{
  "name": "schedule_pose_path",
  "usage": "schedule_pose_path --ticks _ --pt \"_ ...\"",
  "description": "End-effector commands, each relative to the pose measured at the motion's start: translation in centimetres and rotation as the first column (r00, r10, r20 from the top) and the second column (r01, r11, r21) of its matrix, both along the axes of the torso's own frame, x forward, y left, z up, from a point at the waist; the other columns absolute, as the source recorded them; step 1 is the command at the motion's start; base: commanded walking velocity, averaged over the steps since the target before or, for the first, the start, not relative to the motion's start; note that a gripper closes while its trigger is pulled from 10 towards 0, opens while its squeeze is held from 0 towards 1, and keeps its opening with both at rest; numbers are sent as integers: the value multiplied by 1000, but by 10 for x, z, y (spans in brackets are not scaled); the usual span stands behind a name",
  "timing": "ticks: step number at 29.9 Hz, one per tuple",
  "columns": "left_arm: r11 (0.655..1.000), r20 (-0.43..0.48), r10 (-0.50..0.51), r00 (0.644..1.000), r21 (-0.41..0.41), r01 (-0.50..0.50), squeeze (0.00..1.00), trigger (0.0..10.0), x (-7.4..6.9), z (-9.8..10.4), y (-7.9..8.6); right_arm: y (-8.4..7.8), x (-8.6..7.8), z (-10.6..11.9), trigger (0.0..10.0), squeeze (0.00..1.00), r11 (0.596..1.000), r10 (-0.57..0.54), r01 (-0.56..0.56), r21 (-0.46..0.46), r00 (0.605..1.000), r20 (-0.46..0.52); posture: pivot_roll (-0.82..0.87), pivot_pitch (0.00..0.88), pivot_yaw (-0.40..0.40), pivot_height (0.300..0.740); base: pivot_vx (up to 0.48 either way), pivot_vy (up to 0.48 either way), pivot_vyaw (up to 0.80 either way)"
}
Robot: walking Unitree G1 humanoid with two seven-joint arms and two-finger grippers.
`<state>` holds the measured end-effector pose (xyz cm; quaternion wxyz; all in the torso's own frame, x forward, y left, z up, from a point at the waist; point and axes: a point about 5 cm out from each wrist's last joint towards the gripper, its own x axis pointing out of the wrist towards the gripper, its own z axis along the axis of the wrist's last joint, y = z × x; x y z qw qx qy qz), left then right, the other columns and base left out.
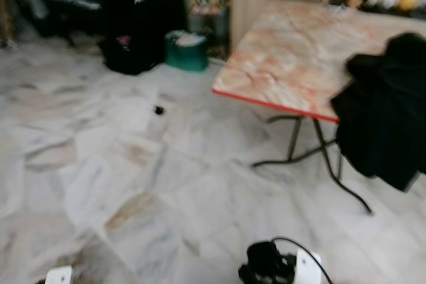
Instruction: Hang hanger
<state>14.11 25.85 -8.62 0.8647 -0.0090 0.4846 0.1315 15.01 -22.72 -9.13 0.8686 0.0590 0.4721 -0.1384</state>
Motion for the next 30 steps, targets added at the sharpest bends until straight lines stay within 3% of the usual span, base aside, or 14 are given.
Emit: schedule_pose_path --ticks 1,16,30 --pt "1000 -13 0 1000 6 0 0 10000 -3 0 2 3 7 2 10000 0 1000 2 -2 1 1000 23 106 0 -6 740 0 0 800" --pt "1000 -11 8 1000 -2 -9 0 10000 -2 -1 1 2 7 2 10000 0 1000 2 -2 -10 1000 22 109 0 -10 740 0 0 800" --pt "1000 -28 17 999 2 -17 0 10000 -12 -1 9 2 6 2 10000 0 1000 1 -1 -15 1000 21 109 0 -9 740 0 0 800"
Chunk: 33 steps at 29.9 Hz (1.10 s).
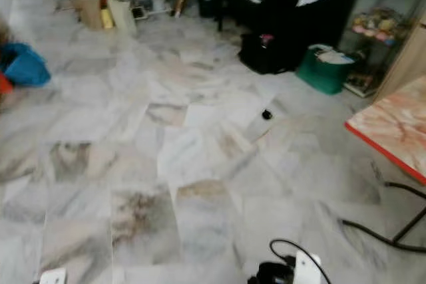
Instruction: Hang hanger
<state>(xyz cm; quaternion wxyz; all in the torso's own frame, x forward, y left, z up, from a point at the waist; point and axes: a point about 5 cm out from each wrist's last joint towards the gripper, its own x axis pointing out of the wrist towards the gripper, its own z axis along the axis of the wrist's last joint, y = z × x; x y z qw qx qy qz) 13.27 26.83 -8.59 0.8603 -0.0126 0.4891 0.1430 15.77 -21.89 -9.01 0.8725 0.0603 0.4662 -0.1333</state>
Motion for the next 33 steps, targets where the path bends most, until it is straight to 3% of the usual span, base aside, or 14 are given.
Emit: schedule_pose_path --ticks 1,26,33 --pt "1000 -17 -8 1000 -3 8 0 10000 -3 -2 -1 -6 -1 1 10000 0 1000 -8 8 -20 1000 6 109 0 -9 740 0 0 800" --pt "999 -16 -31 999 -23 31 0 10000 3 -3 -11 -9 -2 1 10000 0 999 -17 17 -29 1000 -1 122 0 -27 740 0 0 800" --pt "998 -17 -58 998 -32 58 0 10000 11 -4 -24 -9 -3 1 10000 0 999 -15 15 -39 1000 -17 124 0 -27 740 0 0 0"
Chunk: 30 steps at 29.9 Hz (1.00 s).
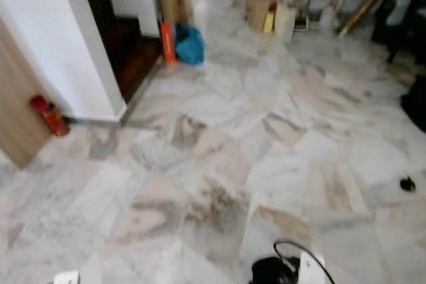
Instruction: Hang hanger
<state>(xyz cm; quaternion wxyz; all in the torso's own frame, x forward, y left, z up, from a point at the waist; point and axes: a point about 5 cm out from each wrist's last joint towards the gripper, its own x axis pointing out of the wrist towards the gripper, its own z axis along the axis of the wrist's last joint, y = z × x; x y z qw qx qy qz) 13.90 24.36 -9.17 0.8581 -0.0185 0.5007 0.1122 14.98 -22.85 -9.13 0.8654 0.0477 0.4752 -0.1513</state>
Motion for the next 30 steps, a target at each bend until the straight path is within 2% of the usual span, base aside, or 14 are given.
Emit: schedule_pose_path --ticks 1,11,16,22,25,30 --pt "1000 2 -11 1000 12 11 0 10000 5 2 0 1 5 2 10000 0 1000 6 -6 -3 1000 10 124 0 -27 740 0 0 0" --pt "1000 -8 -19 1000 -16 18 0 10000 3 -2 -11 0 5 2 10000 0 1000 -20 20 -1 1000 16 123 0 -26 740 0 0 0" --pt "1000 -6 -20 1000 -15 20 0 10000 4 -1 -9 0 4 2 10000 0 1000 -29 29 1 1000 11 125 0 -27 740 0 0 0" --pt "1000 -6 -23 1000 -18 23 0 10000 4 -1 -9 -1 4 2 10000 0 999 -38 39 -12 999 8 124 0 -27 740 0 0 -760" --pt "1000 -6 -23 1000 -20 23 0 10000 4 -1 -9 -3 4 3 10000 0 998 -49 49 -49 999 12 128 0 -29 740 0 0 -746" --pt "1000 -6 -23 1000 -20 23 0 10000 4 -1 -9 -5 8 6 10000 0 993 -108 112 -43 990 85 127 0 -27 740 0 0 -740"
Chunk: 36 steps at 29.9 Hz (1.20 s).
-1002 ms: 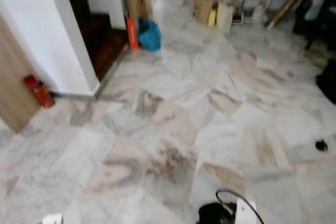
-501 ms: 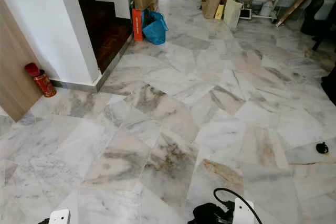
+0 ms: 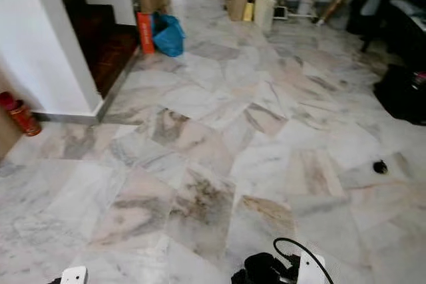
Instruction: Hang hanger
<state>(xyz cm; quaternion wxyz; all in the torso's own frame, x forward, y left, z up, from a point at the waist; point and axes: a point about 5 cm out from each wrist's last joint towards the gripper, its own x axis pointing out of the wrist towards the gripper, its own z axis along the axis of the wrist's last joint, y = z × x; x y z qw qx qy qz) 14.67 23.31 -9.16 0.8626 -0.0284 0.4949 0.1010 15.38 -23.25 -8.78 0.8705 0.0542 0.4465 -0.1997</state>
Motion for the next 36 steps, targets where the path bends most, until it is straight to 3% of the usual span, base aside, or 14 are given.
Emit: schedule_pose_path --ticks 1,3,5,8,11,13,14,15,20,21,24,36 --pt "1000 -22 -12 1000 8 12 0 10000 -3 -1 2 0 6 3 10000 0 1000 -13 13 7 998 54 123 0 -25 740 0 0 -594" --pt "1000 -24 -14 1000 10 15 0 10000 -4 -1 2 0 44 24 10000 0 997 60 -49 -58 977 204 117 0 -23 740 0 0 0" --pt "1000 -27 -20 999 9 21 0 10000 -4 -1 2 3 67 39 10000 0 992 101 -73 -107 953 285 118 0 -22 740 0 0 0" --pt "1000 -26 -20 999 8 20 0 10000 -4 -1 2 3 72 43 10000 0 996 57 -32 -84 946 319 128 0 -26 740 0 0 0" --pt "1000 -23 -16 1000 8 16 0 10000 -3 -1 2 -5 84 56 10000 0 986 103 -43 -162 919 380 127 0 -25 740 80 0 0" --pt "1000 -22 -13 1000 10 13 0 10000 -3 -1 3 -10 92 66 10000 0 950 218 -110 -291 903 371 116 0 -19 740 244 0 0" --pt "1000 -21 -13 1000 11 13 0 10000 -3 -1 3 -11 95 69 10000 0 948 229 -114 -297 893 388 105 0 -14 740 244 0 0" --pt "1000 -25 -20 999 14 20 0 10000 -3 -1 3 -11 104 79 10000 0 953 231 -108 -282 861 453 110 0 -17 740 244 0 0" --pt "1000 -24 -23 999 17 23 0 10000 -3 0 3 -12 115 93 10000 0 967 189 -58 -247 811 553 113 0 -17 740 244 0 0" --pt "999 -24 -27 999 20 28 0 10000 -3 0 4 -13 120 100 10000 0 970 179 -39 -241 786 592 102 0 -10 740 240 0 0" --pt "999 -28 -32 999 22 32 0 10000 -4 -1 4 -11 126 107 10000 0 965 203 -47 -260 758 620 94 0 -6 740 244 0 0" --pt "998 -38 -56 998 39 57 0 10000 -4 -1 4 -11 135 117 10000 0 970 188 -31 -243 729 658 74 0 -1 740 280 0 -279"
